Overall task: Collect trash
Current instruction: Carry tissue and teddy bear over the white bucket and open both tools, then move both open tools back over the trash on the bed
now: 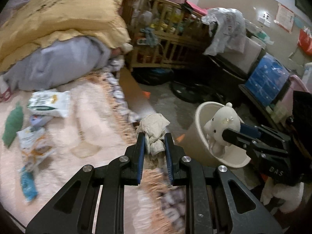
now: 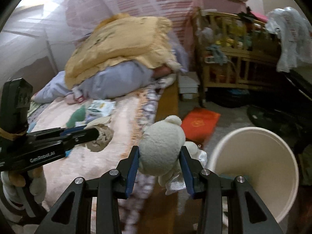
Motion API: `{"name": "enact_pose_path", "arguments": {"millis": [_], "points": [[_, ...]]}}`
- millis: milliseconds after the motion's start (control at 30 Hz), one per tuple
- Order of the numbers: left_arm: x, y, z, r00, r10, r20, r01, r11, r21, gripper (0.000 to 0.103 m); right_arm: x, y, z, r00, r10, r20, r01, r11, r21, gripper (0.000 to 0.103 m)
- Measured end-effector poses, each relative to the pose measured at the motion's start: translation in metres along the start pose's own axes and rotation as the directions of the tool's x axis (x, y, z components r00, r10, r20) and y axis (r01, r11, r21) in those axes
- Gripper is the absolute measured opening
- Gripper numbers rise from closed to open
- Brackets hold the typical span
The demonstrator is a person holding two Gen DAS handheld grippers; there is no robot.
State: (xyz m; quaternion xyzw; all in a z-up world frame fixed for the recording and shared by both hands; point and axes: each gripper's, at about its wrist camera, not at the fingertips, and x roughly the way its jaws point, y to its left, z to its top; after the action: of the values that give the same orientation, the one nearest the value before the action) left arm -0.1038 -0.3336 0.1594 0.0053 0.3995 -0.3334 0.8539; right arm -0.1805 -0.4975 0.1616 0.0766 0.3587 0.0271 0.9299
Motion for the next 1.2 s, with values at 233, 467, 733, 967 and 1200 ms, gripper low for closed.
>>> {"name": "enact_pose_path", "arguments": {"millis": [233,467,733,967,1200], "points": [[0.033,-0.041,0.012,0.992,-0.117,-0.039,0.117,0.993,0.004,0.017,-0.012,-0.062,-0.005,0.995,-0.099,-0.004,0.099,0.991,0.085,0.04],[0.075,-0.08,0.021,0.972,-0.214,-0.102,0.214,0.977,-0.008,0.017,-0.013,-0.12,-0.018,0.988,-0.15,-0.024,0.152,0.966,0.212,0.04],[0.113,-0.117,0.019,0.954,-0.255,-0.158,0.259,0.966,0.001,0.017,-0.01,-0.158,-0.033,0.987,-0.161,-0.028,0.161,0.929,0.333,0.041],[0.127,-0.126,0.013,0.947,-0.273,-0.17,0.275,0.961,-0.012,0.054,-0.011,-0.167,-0.034,0.982,-0.189,-0.017,0.182,0.913,0.364,0.053],[0.115,-0.114,0.01,0.958,-0.234,-0.165,0.237,0.971,0.003,0.054,-0.007,-0.165,-0.036,0.984,-0.174,-0.025,0.171,0.917,0.359,0.059]]}}
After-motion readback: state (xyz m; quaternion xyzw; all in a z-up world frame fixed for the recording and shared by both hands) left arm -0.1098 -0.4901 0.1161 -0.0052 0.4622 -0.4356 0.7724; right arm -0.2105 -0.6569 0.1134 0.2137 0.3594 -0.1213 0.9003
